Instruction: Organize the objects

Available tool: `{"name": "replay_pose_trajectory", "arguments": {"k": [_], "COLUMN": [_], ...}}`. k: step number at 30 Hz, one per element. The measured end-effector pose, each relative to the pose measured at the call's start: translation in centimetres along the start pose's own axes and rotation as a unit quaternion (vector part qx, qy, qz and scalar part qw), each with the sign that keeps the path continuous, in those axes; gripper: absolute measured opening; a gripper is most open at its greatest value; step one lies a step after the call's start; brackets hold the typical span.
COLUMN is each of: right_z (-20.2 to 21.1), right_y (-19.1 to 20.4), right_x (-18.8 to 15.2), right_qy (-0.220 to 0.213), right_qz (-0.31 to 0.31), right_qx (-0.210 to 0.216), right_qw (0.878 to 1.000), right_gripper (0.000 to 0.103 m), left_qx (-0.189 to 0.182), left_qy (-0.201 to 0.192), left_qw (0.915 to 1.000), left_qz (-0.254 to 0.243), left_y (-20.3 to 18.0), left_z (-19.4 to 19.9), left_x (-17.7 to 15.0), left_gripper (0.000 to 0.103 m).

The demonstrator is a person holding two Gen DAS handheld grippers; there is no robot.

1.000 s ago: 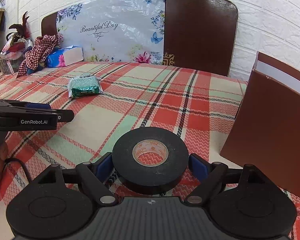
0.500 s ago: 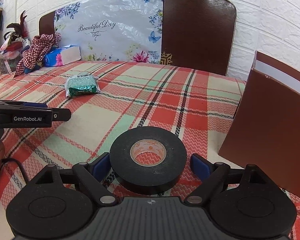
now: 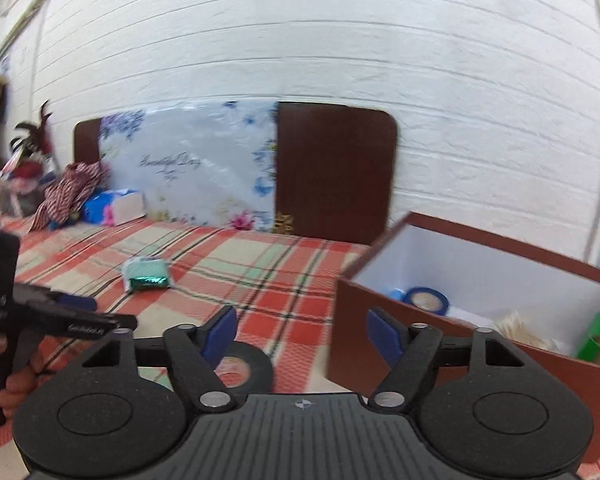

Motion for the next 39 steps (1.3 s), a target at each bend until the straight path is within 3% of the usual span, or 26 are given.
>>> {"name": "replay_pose_trajectory", "arguments": {"k": [6,11,17,39], "right_z": [-0.5,-1.7,-2.4,-2.5], "right_y": [1.1,2.5,2.2,2.9], "right_x": [-2.6,-5.3,-6.9,-7.2], "right_qy": [0.042,0.093,0.115,0.113], "right_qz": [0.006,0.003,0.000,0.013], "right_qx": [0.040,0.045,0.044,0.037], "right_qw": [0.998,0.995,0.992,0.993], "right_gripper": [0.068,0.068,0.070,0.080], "left_qx": [0.002,0.005,0.008,0.008], "left_qy": [0.002,0.003,0.005,0.005], "left_qw": [1.0000,0.9999,0.9999,0.9998], "left_qz": [-0.004,-0.009,-0.013,-0.016], "left_y": [-0.1,-0.2,-0.3,-0.4], "left_z": [0.0,-0.1,0.0,0.0], "left_x": [0.0,0.0,0.0,0.0], "left_gripper": [0.077,0.077,0.077,0.080]}}
Point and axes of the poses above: each gripper's, at about its wrist camera, not at the fingertips, and z roughly against the way its jaws point, y to its left, x to its top, the point moved 5 cm from there along -z, roughly the way its jaws point, and after that the axes turned 6 degrees about -x, right-handed, at the moved point
